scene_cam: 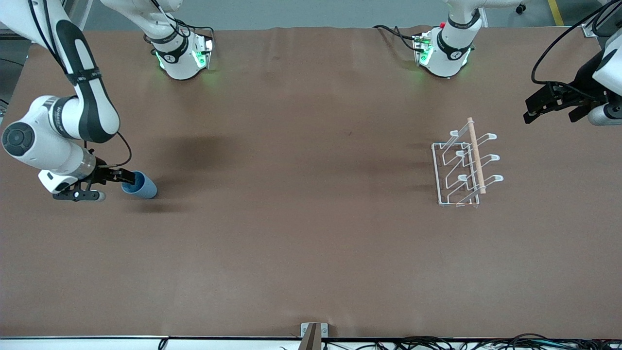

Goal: Hang cup on cup holder
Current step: 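Close the right gripper around the blue cup's rim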

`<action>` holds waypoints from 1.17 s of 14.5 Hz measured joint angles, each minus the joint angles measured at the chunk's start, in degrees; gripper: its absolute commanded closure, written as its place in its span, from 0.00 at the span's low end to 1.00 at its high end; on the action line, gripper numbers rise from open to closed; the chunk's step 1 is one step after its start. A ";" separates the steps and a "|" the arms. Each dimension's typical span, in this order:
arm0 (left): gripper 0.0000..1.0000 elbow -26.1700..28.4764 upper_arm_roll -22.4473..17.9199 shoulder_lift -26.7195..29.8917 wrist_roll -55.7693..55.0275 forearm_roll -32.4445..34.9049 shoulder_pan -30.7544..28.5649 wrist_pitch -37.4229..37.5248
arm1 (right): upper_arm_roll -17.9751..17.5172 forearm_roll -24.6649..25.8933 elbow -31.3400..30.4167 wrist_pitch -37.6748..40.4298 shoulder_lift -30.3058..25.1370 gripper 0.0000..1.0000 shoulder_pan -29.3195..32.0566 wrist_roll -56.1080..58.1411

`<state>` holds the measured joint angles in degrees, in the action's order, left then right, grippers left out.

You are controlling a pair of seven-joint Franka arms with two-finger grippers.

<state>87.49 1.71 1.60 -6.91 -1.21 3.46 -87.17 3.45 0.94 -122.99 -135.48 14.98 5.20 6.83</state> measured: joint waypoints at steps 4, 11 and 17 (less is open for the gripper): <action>0.00 0.00 0.00 0.00 0.00 0.00 0.00 0.00 | 0.00 0.00 -2.25 -5.07 1.71 0.06 0.02 1.03; 0.00 0.00 0.00 -0.01 0.00 0.00 0.00 0.00 | 0.05 0.00 -3.34 -5.91 2.14 0.76 0.53 2.87; 0.00 0.00 0.00 -0.10 0.00 0.00 -0.01 0.00 | 0.00 -0.59 -3.24 -5.97 2.13 1.00 0.53 2.82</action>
<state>87.49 1.71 1.50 -6.91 -1.21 3.45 -87.17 3.45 0.34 -126.23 -141.45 17.11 5.73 9.65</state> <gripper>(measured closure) 0.000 0.952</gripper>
